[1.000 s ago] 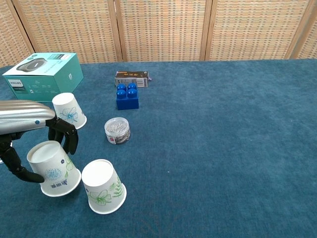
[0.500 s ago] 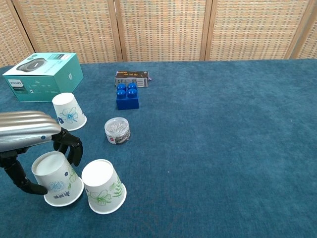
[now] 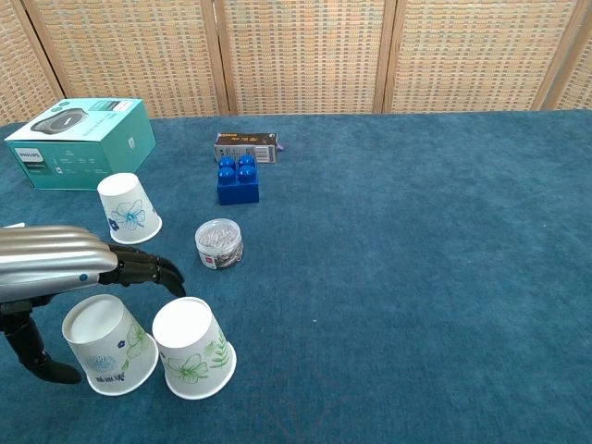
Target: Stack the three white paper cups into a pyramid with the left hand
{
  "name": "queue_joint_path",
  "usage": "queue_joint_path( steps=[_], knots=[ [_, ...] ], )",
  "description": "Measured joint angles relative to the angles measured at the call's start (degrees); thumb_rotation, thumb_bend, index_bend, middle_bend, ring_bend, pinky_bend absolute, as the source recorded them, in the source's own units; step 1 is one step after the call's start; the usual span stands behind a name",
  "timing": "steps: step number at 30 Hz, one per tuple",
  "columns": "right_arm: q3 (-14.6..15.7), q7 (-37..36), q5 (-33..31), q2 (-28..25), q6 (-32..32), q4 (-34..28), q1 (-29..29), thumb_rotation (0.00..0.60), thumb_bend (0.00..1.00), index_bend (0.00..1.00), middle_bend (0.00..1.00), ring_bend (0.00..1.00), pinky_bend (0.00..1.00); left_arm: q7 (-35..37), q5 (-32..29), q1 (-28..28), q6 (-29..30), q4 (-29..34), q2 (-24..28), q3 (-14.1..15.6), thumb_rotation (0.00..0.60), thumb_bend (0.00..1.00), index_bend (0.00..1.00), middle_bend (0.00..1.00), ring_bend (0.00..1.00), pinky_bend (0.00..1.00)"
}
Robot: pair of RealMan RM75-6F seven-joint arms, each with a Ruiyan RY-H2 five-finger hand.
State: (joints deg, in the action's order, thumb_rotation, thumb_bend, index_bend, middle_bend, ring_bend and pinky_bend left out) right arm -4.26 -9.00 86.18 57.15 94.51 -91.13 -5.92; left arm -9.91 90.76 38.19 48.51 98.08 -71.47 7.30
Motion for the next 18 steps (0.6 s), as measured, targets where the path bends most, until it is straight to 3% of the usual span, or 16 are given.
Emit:
queue_joint_path(
  steps=[9, 14, 18],
  knots=[
    [0.10, 0.15, 0.21, 0.04, 0.16, -0.07, -0.05, 0.600, 0.00, 0.00, 0.00, 0.00, 0.00, 3.78, 1.55, -0.61, 4.28, 2.48, 3.95, -0.48, 0.600, 0.19, 0.02, 0.00, 0.03, 0.17],
    [0.19, 0.36, 0.40, 0.07, 0.13, -0.20, -0.01, 0.600, 0.00, 0.00, 0.00, 0.00, 0.00, 5.79, 0.33, -1.63, 9.92, 1.80, 6.31, -3.96, 0.600, 0.19, 0.02, 0.06, 0.09, 0.18],
    [0.24, 0.61, 0.50, 0.14, 0.15, -0.26, 0.01, 0.600, 0.00, 0.00, 0.00, 0.00, 0.00, 8.12, -3.66, -2.01, 11.03, -1.39, 6.57, -6.76, 0.600, 0.19, 0.05, 0.11, 0.13, 0.21]
  ],
)
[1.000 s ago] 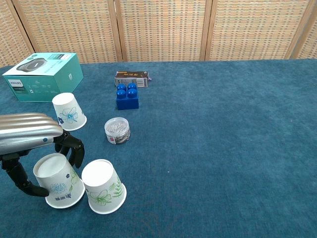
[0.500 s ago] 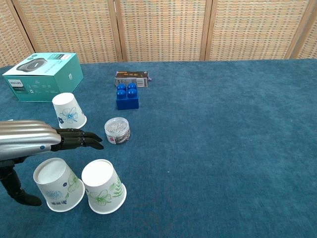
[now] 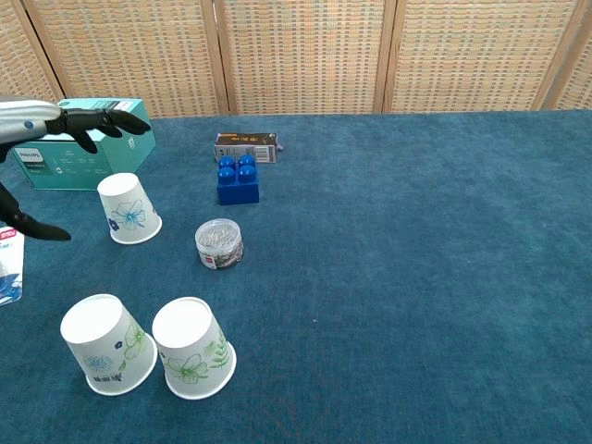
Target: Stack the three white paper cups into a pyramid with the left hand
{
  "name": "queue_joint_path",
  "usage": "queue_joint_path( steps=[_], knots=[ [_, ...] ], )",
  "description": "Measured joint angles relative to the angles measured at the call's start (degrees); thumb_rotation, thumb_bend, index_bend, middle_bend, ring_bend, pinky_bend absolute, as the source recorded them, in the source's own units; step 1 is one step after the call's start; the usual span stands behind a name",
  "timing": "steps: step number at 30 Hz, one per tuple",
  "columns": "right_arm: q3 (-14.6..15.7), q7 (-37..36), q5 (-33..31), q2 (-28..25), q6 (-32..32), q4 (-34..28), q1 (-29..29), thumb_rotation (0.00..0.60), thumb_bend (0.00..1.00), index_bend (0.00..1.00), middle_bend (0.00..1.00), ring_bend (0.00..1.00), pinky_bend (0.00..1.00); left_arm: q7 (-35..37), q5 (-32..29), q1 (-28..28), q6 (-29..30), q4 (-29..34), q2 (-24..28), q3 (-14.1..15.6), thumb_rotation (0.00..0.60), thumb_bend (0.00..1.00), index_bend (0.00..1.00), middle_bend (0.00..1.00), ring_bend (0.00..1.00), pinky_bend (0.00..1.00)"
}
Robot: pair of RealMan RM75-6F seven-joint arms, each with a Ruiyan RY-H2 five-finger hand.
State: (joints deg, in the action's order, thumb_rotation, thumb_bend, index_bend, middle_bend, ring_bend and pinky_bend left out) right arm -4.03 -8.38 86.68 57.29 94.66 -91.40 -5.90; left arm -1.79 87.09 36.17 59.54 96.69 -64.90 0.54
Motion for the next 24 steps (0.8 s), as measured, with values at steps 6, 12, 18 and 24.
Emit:
queue_joint_path(
  steps=[6, 12, 18, 24],
  knots=[
    [0.02, 0.34, -0.14, 0.12, -0.35, 0.02, 0.16, 0.600, 0.00, 0.00, 0.00, 0.00, 0.00, 3.05, -6.98, 0.96, -3.07, -8.02, -2.11, -3.32, 0.600, 0.19, 0.06, 0.14, 0.17, 0.24],
    [-0.09, 0.74, -0.61, 0.23, -0.93, -0.03, 0.40, 0.600, 0.00, 0.00, 0.00, 0.00, 0.00, 4.42, -12.76, 3.16, -10.34, -14.53, -5.00, -5.02, 0.600, 0.19, 0.11, 0.17, 0.18, 0.25],
    [-0.13, 1.01, -0.96, 0.38, -1.44, 0.06, 0.62, 0.600, 0.00, 0.00, 0.00, 0.00, 0.00, 4.11, -16.35, 4.78, -13.86, -20.54, -10.01, -5.87, 0.600, 0.19, 0.17, 0.23, 0.23, 0.28],
    [-0.14, 1.27, -1.21, 0.54, -1.89, 0.23, 0.81, 0.600, 0.00, 0.00, 0.00, 0.00, 0.00, 2.41, -18.54, 5.84, -14.96, -25.07, -13.95, -6.71, 0.600, 0.19, 0.22, 0.26, 0.26, 0.30]
  ],
)
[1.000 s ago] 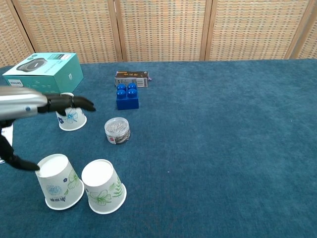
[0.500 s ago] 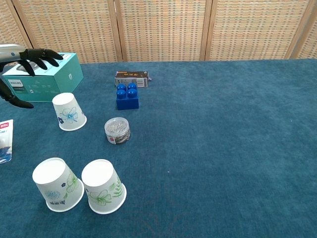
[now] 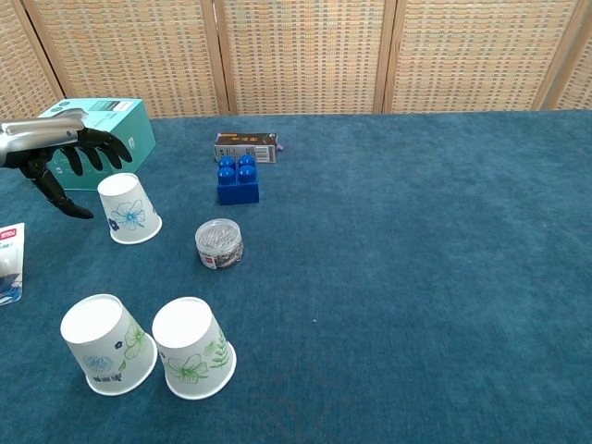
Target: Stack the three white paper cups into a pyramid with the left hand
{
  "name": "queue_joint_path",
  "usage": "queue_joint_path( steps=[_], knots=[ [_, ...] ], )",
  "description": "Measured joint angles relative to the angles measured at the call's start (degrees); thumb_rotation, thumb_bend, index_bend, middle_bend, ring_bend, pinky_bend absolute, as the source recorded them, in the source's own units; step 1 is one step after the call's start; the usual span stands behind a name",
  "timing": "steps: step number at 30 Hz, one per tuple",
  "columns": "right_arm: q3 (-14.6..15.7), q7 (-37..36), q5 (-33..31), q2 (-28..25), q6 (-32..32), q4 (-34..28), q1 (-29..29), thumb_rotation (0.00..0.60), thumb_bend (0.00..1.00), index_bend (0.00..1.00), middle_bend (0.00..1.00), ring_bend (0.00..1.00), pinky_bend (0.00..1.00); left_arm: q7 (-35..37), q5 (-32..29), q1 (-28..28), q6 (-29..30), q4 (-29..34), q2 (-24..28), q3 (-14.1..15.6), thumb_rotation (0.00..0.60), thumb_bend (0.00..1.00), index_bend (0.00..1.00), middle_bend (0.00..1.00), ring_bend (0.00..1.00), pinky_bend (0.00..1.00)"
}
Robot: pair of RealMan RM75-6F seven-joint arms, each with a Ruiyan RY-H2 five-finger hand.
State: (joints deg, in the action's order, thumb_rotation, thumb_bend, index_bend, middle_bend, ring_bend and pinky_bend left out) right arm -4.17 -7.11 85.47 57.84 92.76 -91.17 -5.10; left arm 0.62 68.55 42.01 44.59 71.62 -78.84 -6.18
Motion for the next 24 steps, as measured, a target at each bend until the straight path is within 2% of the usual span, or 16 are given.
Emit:
queue_joint_path(
  steps=[6, 12, 19, 24],
  knots=[
    [0.02, 0.38, -0.17, 0.21, -0.35, 0.11, 0.17, 0.600, 0.00, 0.00, 0.00, 0.00, 0.00, -2.45, -2.81, 0.79, -0.31, -3.06, -3.79, -1.15, 0.600, 0.19, 0.29, 0.37, 0.36, 0.33],
    [-0.05, 0.85, -0.65, 0.39, -0.89, 0.10, 0.40, 0.600, 0.00, 0.00, 0.00, 0.00, 0.00, -2.98, -2.70, 1.46, 1.15, -6.21, -7.96, -2.28, 0.600, 0.19, 0.33, 0.40, 0.39, 0.35],
    [-0.20, 0.93, -1.15, 0.55, -1.21, 0.33, 0.53, 0.600, 0.00, 0.00, 0.00, 0.00, 0.00, -3.64, -2.46, 1.67, 2.43, -8.01, -9.75, -3.13, 0.600, 0.19, 0.40, 0.47, 0.45, 0.40],
    [-0.23, 0.92, -1.15, 0.57, -1.03, 0.27, 0.47, 0.600, 0.00, 0.00, 0.00, 0.00, 0.00, -4.63, -3.00, 1.68, 2.17, -7.51, -9.82, -3.34, 0.600, 0.19, 0.41, 0.48, 0.46, 0.42]
  ],
)
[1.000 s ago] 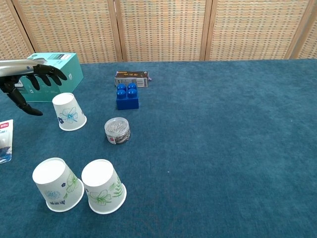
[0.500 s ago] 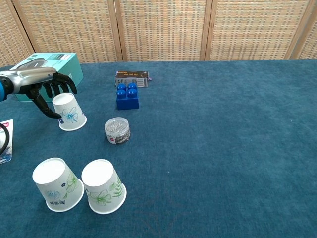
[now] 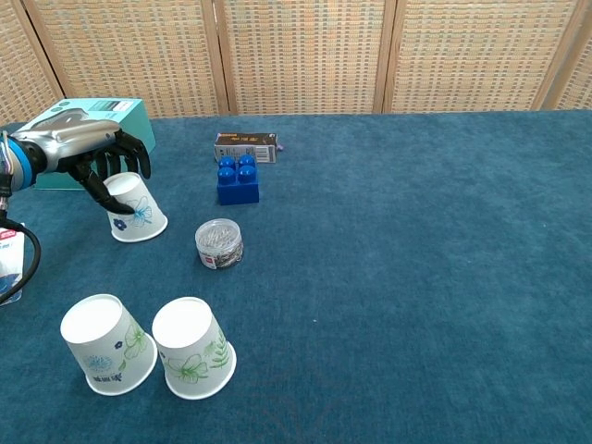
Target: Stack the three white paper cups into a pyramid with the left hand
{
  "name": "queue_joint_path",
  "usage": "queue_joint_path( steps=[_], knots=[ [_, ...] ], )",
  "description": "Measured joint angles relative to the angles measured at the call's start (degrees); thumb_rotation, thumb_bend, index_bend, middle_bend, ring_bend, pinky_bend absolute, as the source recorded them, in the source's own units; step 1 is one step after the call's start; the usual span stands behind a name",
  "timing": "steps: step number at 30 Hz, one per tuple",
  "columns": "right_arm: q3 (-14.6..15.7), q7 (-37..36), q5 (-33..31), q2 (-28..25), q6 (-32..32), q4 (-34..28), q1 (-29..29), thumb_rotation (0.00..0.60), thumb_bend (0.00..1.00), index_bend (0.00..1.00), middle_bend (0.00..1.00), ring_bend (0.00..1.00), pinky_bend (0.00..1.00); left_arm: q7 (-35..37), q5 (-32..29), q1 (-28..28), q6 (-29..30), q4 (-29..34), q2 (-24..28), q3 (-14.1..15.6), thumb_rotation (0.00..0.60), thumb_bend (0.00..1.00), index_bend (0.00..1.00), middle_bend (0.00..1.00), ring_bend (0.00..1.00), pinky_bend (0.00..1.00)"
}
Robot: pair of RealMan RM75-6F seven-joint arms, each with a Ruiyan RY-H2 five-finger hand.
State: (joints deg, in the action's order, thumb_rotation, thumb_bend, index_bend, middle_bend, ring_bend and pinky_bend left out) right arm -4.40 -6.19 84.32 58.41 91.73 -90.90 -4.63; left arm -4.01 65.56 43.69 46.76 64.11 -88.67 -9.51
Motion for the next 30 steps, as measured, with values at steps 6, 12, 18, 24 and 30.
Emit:
queue_joint_path(
  steps=[6, 12, 18, 24, 30],
  knots=[
    [0.05, -0.31, 0.16, -0.10, 0.23, -0.06, -0.12, 0.600, 0.00, 0.00, 0.00, 0.00, 0.00, 0.66, 0.29, -0.27, 1.08, 2.15, 1.38, -0.79, 0.600, 0.19, 0.41, 0.48, 0.46, 0.42],
    [0.06, -0.16, 0.24, -0.07, 0.38, -0.03, -0.15, 0.600, 0.00, 0.00, 0.00, 0.00, 0.00, 3.09, 1.08, -0.85, 1.93, 9.16, 6.12, -2.03, 0.600, 0.19, 0.41, 0.48, 0.46, 0.42],
    [0.12, 0.11, 0.49, 0.04, 0.56, -0.13, -0.16, 0.600, 0.00, 0.00, 0.00, 0.00, 0.00, 4.50, 4.09, -1.81, 3.28, 20.77, 14.15, -2.47, 0.600, 0.19, 0.41, 0.48, 0.46, 0.41],
    [0.30, 0.85, 0.92, 0.22, 0.78, -0.40, -0.19, 0.600, 0.00, 0.00, 0.00, 0.00, 0.00, 3.95, 9.15, -2.55, 2.76, 35.54, 23.75, -0.81, 0.600, 0.19, 0.41, 0.48, 0.46, 0.41],
    [0.22, 0.67, 0.66, 0.19, 0.73, -0.37, -0.21, 0.600, 0.00, 0.00, 0.00, 0.00, 0.00, 2.26, 16.05, -3.13, 1.91, 44.27, 28.86, 2.86, 0.600, 0.19, 0.41, 0.48, 0.46, 0.42]
  ],
)
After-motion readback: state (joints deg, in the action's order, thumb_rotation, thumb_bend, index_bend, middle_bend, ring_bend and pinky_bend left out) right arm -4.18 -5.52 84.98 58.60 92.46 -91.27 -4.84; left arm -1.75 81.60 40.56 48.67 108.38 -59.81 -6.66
